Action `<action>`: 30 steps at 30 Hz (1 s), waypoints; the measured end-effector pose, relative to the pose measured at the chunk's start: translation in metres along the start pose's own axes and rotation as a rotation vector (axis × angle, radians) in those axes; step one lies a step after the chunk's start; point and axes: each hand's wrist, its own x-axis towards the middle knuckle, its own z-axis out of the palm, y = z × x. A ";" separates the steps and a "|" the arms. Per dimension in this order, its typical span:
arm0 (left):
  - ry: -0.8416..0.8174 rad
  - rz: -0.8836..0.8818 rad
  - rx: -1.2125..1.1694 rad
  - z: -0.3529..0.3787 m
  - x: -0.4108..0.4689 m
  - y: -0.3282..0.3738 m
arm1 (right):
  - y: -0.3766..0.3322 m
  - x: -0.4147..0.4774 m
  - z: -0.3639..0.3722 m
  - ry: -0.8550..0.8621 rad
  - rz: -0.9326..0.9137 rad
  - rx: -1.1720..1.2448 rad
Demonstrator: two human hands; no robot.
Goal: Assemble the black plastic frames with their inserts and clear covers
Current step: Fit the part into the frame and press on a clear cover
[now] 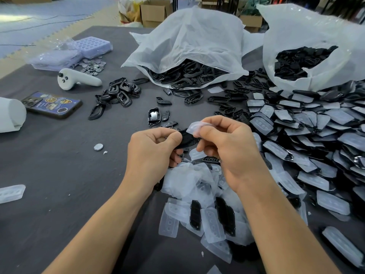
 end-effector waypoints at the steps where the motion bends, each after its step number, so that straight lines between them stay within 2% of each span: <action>1: 0.002 -0.001 0.008 0.000 0.000 0.000 | -0.001 0.000 0.000 -0.008 -0.001 -0.006; 5: -0.023 -0.012 0.023 0.000 -0.002 0.002 | -0.002 -0.001 -0.001 -0.053 -0.042 -0.068; 8: -0.116 -0.051 -0.046 0.001 -0.005 0.008 | 0.002 0.001 0.001 -0.024 -0.108 -0.375; 10: -0.155 -0.096 -0.099 0.002 -0.007 0.011 | 0.005 0.003 0.002 -0.010 -0.115 -0.495; 16: -0.260 -0.278 -0.348 0.003 -0.008 0.016 | 0.013 0.005 0.001 0.046 -0.134 -0.445; 30: -0.367 -0.237 -0.324 -0.001 -0.006 0.015 | 0.017 0.003 0.001 0.164 -0.242 -0.564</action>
